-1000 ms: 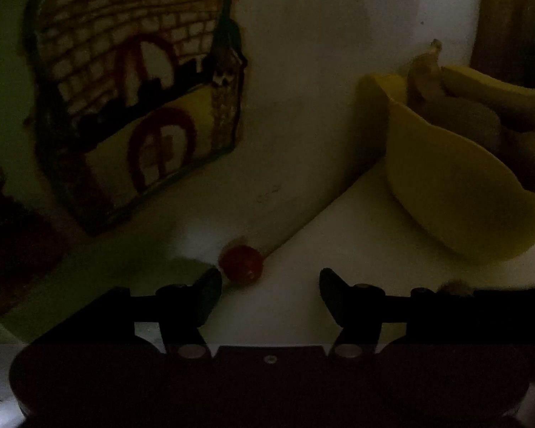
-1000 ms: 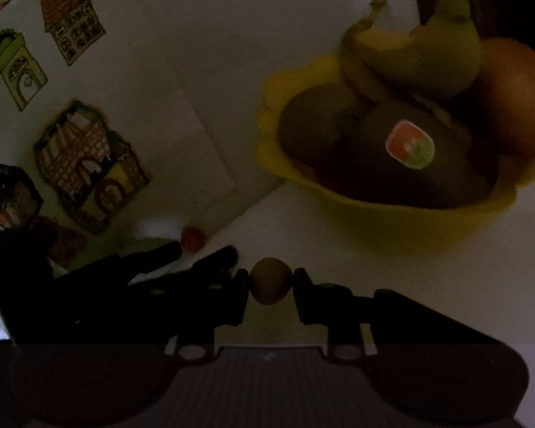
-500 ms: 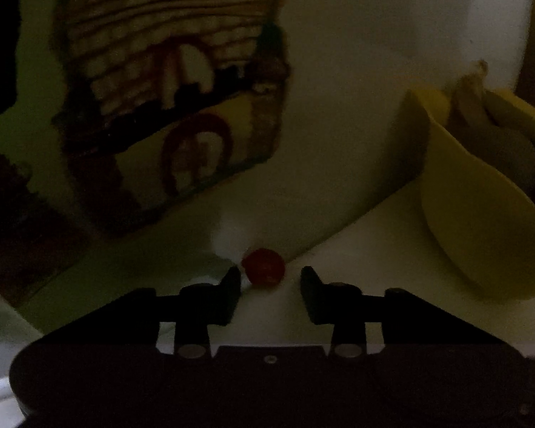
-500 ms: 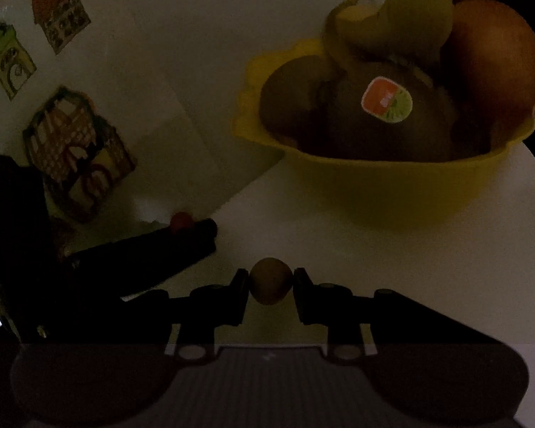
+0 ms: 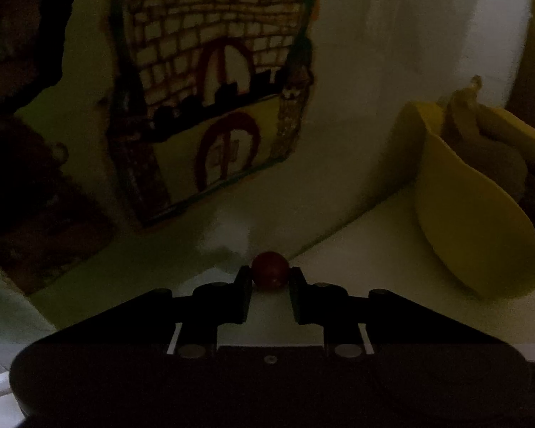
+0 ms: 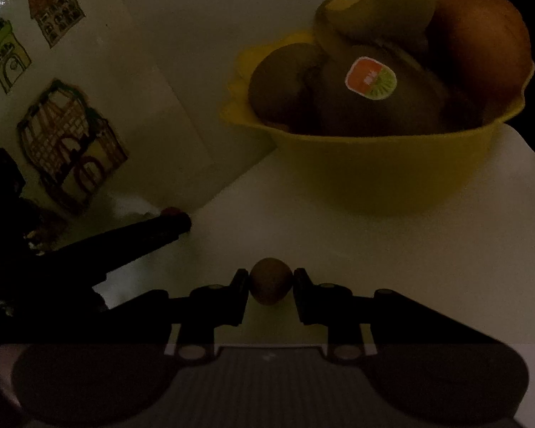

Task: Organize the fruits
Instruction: 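Carry both small fruits over the metal tray and lower them in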

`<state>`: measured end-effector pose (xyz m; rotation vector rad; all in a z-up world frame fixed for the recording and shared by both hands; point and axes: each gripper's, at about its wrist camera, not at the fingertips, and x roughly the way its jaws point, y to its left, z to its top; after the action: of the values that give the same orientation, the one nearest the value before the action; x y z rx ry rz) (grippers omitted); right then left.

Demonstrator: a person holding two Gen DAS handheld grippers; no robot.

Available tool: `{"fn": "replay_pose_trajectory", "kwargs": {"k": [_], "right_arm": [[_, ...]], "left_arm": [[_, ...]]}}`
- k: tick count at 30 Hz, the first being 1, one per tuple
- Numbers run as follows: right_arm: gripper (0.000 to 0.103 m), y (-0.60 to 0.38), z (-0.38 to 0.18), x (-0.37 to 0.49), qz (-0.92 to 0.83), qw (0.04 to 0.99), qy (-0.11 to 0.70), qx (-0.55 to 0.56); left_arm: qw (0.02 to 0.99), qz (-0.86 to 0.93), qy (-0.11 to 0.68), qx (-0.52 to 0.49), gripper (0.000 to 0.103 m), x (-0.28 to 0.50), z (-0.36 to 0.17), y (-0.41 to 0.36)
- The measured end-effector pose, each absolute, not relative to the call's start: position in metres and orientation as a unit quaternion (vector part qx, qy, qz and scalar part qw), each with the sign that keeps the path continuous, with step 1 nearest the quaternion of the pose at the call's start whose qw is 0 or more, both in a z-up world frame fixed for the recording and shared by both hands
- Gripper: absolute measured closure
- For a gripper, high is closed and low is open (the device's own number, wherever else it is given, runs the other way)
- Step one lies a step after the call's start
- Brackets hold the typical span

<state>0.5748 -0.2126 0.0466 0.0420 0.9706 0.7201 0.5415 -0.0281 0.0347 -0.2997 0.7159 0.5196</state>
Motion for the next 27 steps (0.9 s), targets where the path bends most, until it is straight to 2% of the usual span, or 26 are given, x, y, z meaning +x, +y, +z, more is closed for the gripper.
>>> {"fn": "replay_pose_trajectory", "kwargs": {"k": [14,27], "right_arm": [[0.072,-0.243,0.066,0.543,0.302,0.847,0.434,0.048],[0.072,-0.306,0.107,0.453,0.212,0.894,0.387,0.082]], "left_arm": [[0.919,0.129,0.350,-0.130,0.080,0.479,0.054,-0.067],[0.934,0.001,0.340,-0.106,0.079,0.411,0.085,-0.125]]}}
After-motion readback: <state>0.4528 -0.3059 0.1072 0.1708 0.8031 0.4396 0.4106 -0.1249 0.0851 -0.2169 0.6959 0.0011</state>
